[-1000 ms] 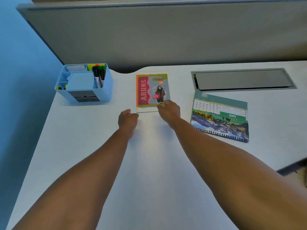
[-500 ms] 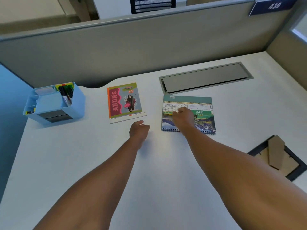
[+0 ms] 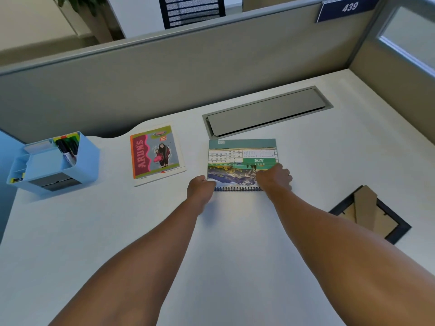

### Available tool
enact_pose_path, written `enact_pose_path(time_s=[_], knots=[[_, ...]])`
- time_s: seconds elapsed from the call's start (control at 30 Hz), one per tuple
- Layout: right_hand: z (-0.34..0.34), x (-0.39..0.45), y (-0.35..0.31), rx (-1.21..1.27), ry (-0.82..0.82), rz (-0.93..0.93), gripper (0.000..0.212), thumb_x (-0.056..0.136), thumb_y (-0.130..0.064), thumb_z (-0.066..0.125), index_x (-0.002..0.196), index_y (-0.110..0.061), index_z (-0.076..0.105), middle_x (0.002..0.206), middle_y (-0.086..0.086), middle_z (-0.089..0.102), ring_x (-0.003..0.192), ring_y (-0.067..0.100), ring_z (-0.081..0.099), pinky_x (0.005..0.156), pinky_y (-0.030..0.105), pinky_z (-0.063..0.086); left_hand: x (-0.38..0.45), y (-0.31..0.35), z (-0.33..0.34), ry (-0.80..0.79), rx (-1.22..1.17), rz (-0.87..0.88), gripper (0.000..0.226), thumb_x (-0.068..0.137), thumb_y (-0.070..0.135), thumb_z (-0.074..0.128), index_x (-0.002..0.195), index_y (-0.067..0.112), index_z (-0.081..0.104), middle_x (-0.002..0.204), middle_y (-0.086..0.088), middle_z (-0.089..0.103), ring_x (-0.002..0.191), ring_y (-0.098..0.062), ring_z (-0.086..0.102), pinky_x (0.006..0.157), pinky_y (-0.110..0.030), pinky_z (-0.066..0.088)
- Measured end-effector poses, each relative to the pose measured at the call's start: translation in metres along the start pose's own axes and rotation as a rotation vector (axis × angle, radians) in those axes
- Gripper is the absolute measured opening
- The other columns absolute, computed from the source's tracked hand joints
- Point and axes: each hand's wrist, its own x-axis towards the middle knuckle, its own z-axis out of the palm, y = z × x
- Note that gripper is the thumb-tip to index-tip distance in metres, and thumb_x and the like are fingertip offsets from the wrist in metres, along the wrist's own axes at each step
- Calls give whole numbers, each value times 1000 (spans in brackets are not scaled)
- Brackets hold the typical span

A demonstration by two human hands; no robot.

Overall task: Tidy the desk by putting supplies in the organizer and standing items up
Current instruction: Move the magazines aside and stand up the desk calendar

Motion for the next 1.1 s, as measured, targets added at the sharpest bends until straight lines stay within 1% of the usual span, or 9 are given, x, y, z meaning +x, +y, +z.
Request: enact_pose_path(time_s=[0.13, 0.27, 0.37, 0.57, 0.7, 0.8, 0.9, 0.97, 1.1], knots=[[-8, 6, 5, 34, -43, 16, 56, 83, -29, 65, 130, -7, 43, 132, 17, 46, 125, 34, 43, 102, 45, 41, 0, 3, 3, -14, 2, -32, 19, 85, 20, 67, 79, 11, 52, 81, -8, 45, 75, -24, 42, 68, -32, 35], [-18, 11, 12, 30, -62, 19, 60, 83, -34, 66, 131, -6, 42, 130, 19, 47, 122, 34, 44, 100, 45, 44, -1, 2, 7, -37, 10, -39, 45, 79, 30, 78, 115, 6, 66, 115, -9, 65, 103, -28, 63, 75, -30, 45], [-27, 15, 15, 58, -76, 25, 56, 83, -34, 61, 129, -6, 44, 126, 19, 50, 119, 35, 47, 99, 42, 46, -5, 2, 10, -8, -3, -15, 37, 74, 29, 83, 107, 17, 70, 113, -5, 69, 102, -24, 64, 74, -27, 46], [-29, 30, 25, 173, -164, -32, 49, 66, -30, 45, 103, -7, 66, 90, 11, 66, 87, 31, 60, 76, 35, 40, -14, 12, 6, 1, -90, 35, 62, 81, 29, 81, 136, 19, 55, 137, -1, 47, 114, -22, 52, 86, -29, 42], [-49, 11, 18, 261, -92, -32, 53, 64, -29, 40, 106, -10, 64, 97, 15, 64, 103, 35, 55, 83, 36, 48, -20, 17, 0, -89, -180, 80, 96, 71, 43, 87, 150, 15, 40, 152, 2, 38, 132, -24, 47, 109, -42, 42], [-63, 1, 13, 381, -46, -23, 55, 70, -34, 45, 123, -28, 55, 114, 11, 58, 106, 34, 55, 96, 43, 50, -31, 26, -6, -101, -201, 144, 59, 72, 46, 85, 120, 20, 63, 122, 3, 58, 113, -19, 54, 98, -35, 46], [-76, -12, 8, 452, 5, -91, 22, 74, -29, 44, 90, -25, 59, 90, 2, 59, 92, 29, 56, 97, 41, 45, -42, 34, -17, -123, -221, 235, 69, 61, 59, 85, 116, 19, 70, 113, 4, 68, 109, -17, 59, 86, -31, 44], [-83, -22, 3, 471, 10, -124, 15, 79, -30, 42, 72, -20, 51, 76, 1, 55, 83, 28, 53, 87, 40, 41, -49, 39, -23, -102, -208, 287, 75, 59, 62, 85, 117, 18, 70, 115, 1, 70, 109, -18, 62, 89, -34, 48], [-95, -35, -7, 676, -45, -84, 25, 78, -39, 46, 68, -16, 45, 71, 5, 58, 67, 24, 56, 60, 33, 40, -59, 45, -35, -7, -156, 410, 43, 73, 52, 82, 92, 16, 67, 98, 0, 73, 90, -18, 68, 74, -31, 53]])
